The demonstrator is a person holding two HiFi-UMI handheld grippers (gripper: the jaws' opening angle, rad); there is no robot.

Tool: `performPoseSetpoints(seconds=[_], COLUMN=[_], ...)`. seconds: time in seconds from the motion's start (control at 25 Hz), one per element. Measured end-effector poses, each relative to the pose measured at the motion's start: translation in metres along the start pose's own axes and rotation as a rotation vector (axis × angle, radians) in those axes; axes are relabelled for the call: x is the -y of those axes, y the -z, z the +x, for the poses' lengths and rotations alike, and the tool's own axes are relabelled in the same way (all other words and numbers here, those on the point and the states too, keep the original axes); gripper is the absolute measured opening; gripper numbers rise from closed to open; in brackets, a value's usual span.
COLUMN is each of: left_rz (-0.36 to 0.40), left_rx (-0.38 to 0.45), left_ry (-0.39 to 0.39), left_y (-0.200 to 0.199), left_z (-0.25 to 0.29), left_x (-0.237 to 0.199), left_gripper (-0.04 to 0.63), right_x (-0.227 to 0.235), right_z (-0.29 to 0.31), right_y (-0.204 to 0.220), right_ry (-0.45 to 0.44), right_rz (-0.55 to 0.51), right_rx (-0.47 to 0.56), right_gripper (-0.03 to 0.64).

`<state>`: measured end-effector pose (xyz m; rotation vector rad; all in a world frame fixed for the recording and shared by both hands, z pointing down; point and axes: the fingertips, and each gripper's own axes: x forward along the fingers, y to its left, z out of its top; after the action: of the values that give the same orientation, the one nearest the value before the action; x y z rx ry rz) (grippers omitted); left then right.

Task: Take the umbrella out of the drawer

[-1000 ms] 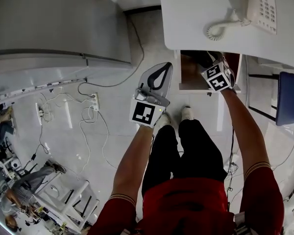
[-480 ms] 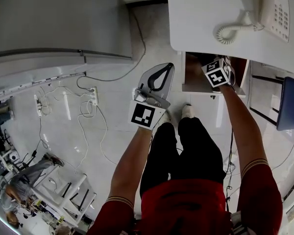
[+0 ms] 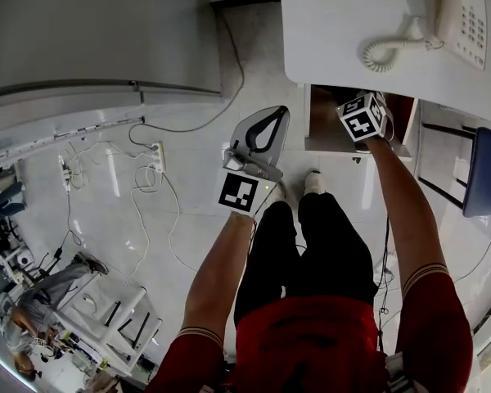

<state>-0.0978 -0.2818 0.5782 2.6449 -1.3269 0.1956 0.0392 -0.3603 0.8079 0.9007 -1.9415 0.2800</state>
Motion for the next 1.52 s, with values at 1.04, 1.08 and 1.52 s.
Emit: performPoseSetpoints(seconds=[1.04,1.08,1.52], left_rz=[-0.032,-0.033,-0.01], left_rx=[0.026,0.027,0.009], left_ry=[0.085,0.093,0.184], left_y=[-0.04,-0.042,-0.058], left_z=[-0.034,-0.036,-0.063], left_x=[0.035,0.037,0.064], left_gripper=[-0.002,-0.002,-0.002], right_x=[-0.003,-0.004,-0.041], right_z=[-0.123,-0.13,-0.21], right_y=[0.009,0.009,0.016], right_ry=[-0.017,-0.017,-0.017], right_rz=[-0.223,-0.213,-0.087], right_rx=[-0.157,-0.153,-0.084], right_gripper=[0.262,0.262,0.262])
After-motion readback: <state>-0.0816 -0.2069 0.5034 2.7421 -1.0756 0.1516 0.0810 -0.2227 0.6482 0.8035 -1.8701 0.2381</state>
